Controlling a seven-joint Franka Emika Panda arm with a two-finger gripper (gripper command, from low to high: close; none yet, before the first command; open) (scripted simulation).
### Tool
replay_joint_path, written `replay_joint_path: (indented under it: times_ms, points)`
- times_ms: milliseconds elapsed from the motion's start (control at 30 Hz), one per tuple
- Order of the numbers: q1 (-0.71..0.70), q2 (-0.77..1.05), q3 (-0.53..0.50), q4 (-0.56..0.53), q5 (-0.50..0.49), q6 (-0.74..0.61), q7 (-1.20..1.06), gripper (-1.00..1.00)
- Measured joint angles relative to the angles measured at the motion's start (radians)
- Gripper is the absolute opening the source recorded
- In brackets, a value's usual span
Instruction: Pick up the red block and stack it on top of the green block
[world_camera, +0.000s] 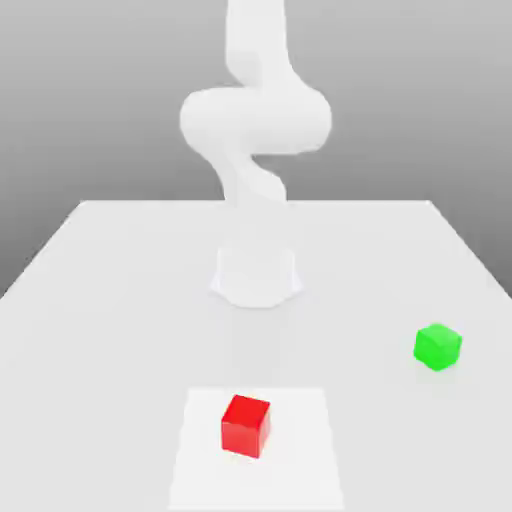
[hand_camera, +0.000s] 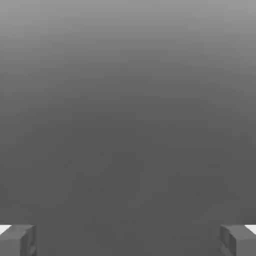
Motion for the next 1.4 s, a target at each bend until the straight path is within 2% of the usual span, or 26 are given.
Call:
replay_joint_path:
  times_ms: [633, 867, 900, 1133, 1333, 1400]
  points:
    - [-0.060, 0.699, 0.034, -0.359, -0.005, 0.393, 0.235, 0.00]
    - [-0.049, 0.952, 0.016, -0.357, -0.030, 0.594, 0.271, 0.00]
    - [-0.046, 0.975, 0.014, -0.354, -0.031, 0.613, 0.272, -1.00]
    - [-0.048, 0.974, 0.015, -0.354, -0.034, 0.613, 0.275, -1.00]
    - [-0.054, 0.781, 0.031, -0.382, -0.011, 0.448, 0.259, -1.00]
    - [0.021, 0.738, 0.073, -0.395, 0.013, 0.420, 0.261, -1.00]
